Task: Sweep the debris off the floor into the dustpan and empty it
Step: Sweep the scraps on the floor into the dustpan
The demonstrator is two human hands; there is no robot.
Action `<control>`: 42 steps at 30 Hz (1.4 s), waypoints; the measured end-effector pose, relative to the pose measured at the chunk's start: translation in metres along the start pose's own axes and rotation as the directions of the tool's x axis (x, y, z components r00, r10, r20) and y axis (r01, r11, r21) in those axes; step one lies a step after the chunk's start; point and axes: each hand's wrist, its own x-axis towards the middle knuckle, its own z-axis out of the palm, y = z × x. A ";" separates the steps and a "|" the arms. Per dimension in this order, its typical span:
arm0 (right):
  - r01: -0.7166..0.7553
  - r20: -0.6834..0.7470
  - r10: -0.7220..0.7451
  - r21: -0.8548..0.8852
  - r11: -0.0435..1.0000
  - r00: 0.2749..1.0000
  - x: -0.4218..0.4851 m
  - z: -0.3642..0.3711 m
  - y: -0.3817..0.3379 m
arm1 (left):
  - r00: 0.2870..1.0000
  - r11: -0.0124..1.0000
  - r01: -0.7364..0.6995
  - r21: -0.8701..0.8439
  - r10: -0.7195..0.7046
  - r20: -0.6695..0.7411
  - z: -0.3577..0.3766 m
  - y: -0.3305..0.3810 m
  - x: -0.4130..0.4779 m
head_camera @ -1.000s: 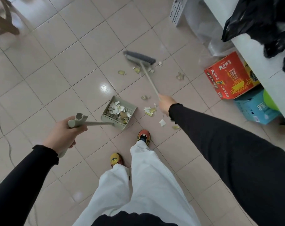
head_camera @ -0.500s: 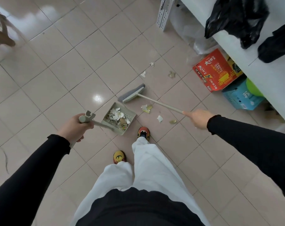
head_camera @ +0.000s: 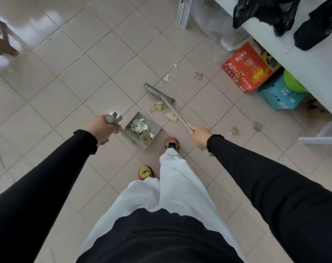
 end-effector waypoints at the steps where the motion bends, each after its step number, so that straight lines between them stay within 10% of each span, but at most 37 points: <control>1: -0.008 0.055 0.009 -0.009 1.000 0.998 -0.006 0.010 -0.005 | 1.000 1.000 -0.007 0.002 0.007 -0.004 0.001 0.001 0.000; 9: -0.009 0.141 -0.027 0.245 0.969 0.990 -0.108 0.049 0.045 | 1.000 1.000 -0.009 0.006 0.009 -0.007 0.003 -0.007 -0.004; 17: -0.014 0.019 0.013 0.062 0.998 1.000 -0.073 0.097 0.010 | 1.000 1.000 -0.021 0.010 0.021 0.002 0.007 -0.023 -0.012; 28: -0.026 0.073 -0.005 0.416 0.909 0.997 -0.135 0.107 0.065 | 0.999 0.998 -0.051 0.043 0.051 0.003 0.010 -0.047 -0.027; 42: -0.055 -0.146 0.088 0.220 0.974 0.985 -0.063 0.033 0.107 | 0.997 0.999 -0.028 -0.022 0.027 -0.067 0.038 -0.079 -0.105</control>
